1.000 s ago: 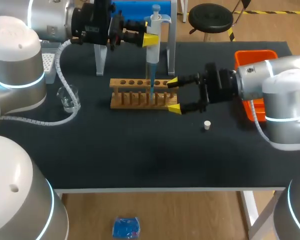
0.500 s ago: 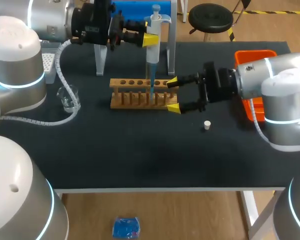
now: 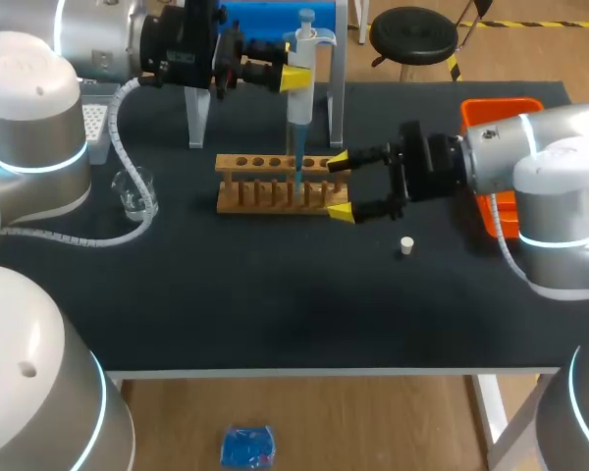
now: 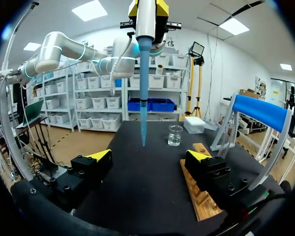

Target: Invert the test tube, pick up the pipette, mount the tip to pipette, aspirate from beaker and dispense into the tube, eject the tip, return the pipette, and cap with the stopper.

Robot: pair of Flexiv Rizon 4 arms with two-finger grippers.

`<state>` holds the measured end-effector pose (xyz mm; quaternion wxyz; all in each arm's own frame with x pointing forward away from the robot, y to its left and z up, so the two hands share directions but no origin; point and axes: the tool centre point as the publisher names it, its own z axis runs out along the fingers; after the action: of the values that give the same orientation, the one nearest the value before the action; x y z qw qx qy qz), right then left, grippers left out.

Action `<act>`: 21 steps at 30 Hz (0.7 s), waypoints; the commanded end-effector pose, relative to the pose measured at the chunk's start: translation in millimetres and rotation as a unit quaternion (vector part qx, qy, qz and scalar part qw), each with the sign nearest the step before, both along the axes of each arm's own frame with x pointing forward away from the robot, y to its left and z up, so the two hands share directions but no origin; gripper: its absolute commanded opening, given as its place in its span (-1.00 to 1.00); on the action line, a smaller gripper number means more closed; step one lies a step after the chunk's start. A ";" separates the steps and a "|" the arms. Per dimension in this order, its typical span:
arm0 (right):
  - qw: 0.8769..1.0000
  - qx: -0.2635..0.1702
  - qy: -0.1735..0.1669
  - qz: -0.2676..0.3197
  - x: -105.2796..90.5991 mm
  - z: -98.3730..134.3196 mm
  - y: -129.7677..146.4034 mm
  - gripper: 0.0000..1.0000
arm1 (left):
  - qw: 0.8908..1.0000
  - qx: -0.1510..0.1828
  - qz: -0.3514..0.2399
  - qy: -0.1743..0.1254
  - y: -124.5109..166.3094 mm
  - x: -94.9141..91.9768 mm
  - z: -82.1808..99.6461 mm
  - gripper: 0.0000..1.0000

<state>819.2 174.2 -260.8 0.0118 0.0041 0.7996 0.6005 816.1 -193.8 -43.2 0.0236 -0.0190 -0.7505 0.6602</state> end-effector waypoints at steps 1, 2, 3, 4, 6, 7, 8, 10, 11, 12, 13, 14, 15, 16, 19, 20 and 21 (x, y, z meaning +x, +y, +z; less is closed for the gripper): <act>1.000 0.000 0.000 0.001 -0.1 0.3 -1.1 1.00 | 1.000 0.001 0.005 0.000 25.3 -1.8 3.3 -1.00; 1.000 0.000 0.000 0.001 -0.1 0.3 -1.1 1.00 | 1.000 0.001 0.006 0.000 31.8 -1.0 3.4 -1.00; 1.000 0.000 0.000 0.001 -0.1 0.3 -1.1 1.00 | 1.000 0.003 0.010 0.000 38.8 -0.4 3.5 -1.00; 1.000 0.000 0.000 0.001 -0.1 0.3 -1.1 1.00 | 1.000 0.002 0.012 -0.003 46.4 -0.1 3.6 -1.00; 1.000 0.000 0.000 0.001 -0.1 0.3 -1.1 1.00 | 1.000 -0.001 0.016 -0.008 61.8 0.8 3.6 -1.00; 1.000 0.000 0.000 0.001 -0.1 0.3 -1.1 1.00 | 1.000 -0.002 0.018 -0.012 69.4 1.4 3.6 -1.00; 1.000 0.000 0.000 0.001 -0.1 0.3 -1.1 1.00 | 1.000 -0.001 0.019 -0.014 76.9 2.1 3.4 -1.00; 1.000 0.000 0.000 0.001 -0.1 0.3 -1.1 1.00 | 1.000 0.004 0.020 -0.017 93.0 4.6 2.0 -1.00; 1.000 0.000 0.000 0.001 -0.1 0.3 -1.1 1.00 | 1.000 0.004 0.021 -0.018 100.8 5.8 1.4 -1.00; 1.000 0.000 0.000 0.001 -0.1 0.3 -1.1 1.00 | 1.000 0.003 0.020 -0.020 109.3 7.5 0.6 -1.00; 1.000 0.000 0.000 0.001 -0.1 0.3 -1.1 1.00 | 1.000 0.002 0.020 -0.023 119.8 9.7 -0.6 -1.00; 1.000 0.000 0.000 0.001 -0.1 0.3 -1.1 1.00 | 0.999 0.001 0.019 -0.028 125.2 10.9 -1.2 -1.00; 1.000 0.000 0.000 0.001 -0.1 0.3 -1.1 1.00 | 0.999 0.002 0.019 -0.029 136.5 13.6 -3.0 -1.00; 1.000 0.000 0.000 0.001 -0.1 0.3 -1.1 1.00 | 0.999 0.003 0.019 -0.029 144.2 15.6 -4.6 -1.00; 1.000 0.000 0.000 0.001 -0.1 0.3 -1.1 1.00 | 0.999 0.000 0.020 -0.033 168.8 22.3 -10.1 -1.00; 1.000 0.000 0.000 0.001 -0.1 0.3 -1.1 1.00 | 0.999 0.000 0.021 -0.034 176.7 24.8 -12.0 -1.00; 1.000 0.000 0.000 0.001 -0.1 0.3 -1.1 1.00 | 0.999 0.001 0.020 -0.036 183.1 27.0 -13.4 -1.00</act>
<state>819.2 174.2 -261.1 0.0117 0.0037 0.7996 0.6004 840.0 -50.6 -56.0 -0.0212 -0.0207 -0.7533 0.6570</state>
